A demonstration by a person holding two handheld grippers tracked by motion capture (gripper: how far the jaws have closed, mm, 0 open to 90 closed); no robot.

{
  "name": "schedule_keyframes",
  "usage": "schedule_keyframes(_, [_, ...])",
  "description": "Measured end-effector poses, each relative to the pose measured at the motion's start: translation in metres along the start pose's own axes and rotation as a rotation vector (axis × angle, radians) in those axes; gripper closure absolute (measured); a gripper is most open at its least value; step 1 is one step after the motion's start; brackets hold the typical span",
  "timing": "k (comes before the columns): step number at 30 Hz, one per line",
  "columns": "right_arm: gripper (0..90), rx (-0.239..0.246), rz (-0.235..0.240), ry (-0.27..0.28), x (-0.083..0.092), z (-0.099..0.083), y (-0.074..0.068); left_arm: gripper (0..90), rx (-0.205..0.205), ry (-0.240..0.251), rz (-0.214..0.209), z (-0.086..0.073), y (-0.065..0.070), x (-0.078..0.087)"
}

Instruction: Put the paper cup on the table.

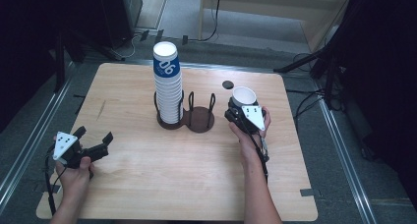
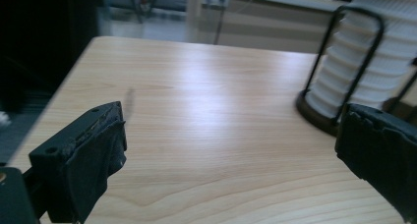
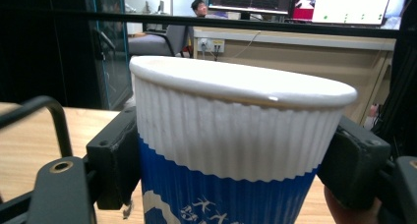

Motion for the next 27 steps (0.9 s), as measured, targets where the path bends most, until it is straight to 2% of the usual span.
schedule_keyframes(4, [21.1, -0.009, 0.004, -0.004, -0.009, -0.005, 0.002, 0.0, 0.027, -0.004, -0.025, -0.001, -0.003, 0.000])
schedule_keyframes(7, [21.0, 0.010, 0.025, -0.023, -0.015, -0.009, 0.005, 0.0, 0.013, -0.009, -0.030, -0.003, 0.000, 0.001])
schedule_keyframes(11, [20.9, 0.017, 0.016, -0.049, -0.021, -0.013, 0.009, 0.0, 0.001, -0.006, -0.039, -0.004, 0.002, 0.002])
schedule_keyframes(16, [20.3, -0.001, -0.002, -0.080, -0.028, -0.016, 0.015, 0.0, 0.019, -0.006, -0.046, -0.004, 0.000, 0.003])
schedule_keyframes(18, [20.2, 0.004, -0.019, -0.083, -0.030, -0.017, 0.018, 0.0, 0.018, -0.004, -0.047, -0.004, 0.001, 0.003])
schedule_keyframes(27, [19.5, 0.024, -0.038, -0.129, -0.034, -0.029, 0.020, 0.0, -0.001, -0.014, -0.048, -0.004, 0.003, 0.000])
Point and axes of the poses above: each handheld gripper's, and its own axes: x roughly backward along the jaws, z roughly out of its top, y roughly to its right, the point moved 6 cm from there along -x, roughly forward along the jaws, and after that the axes turned 4 degrees about -y, right-handed, at the moved point
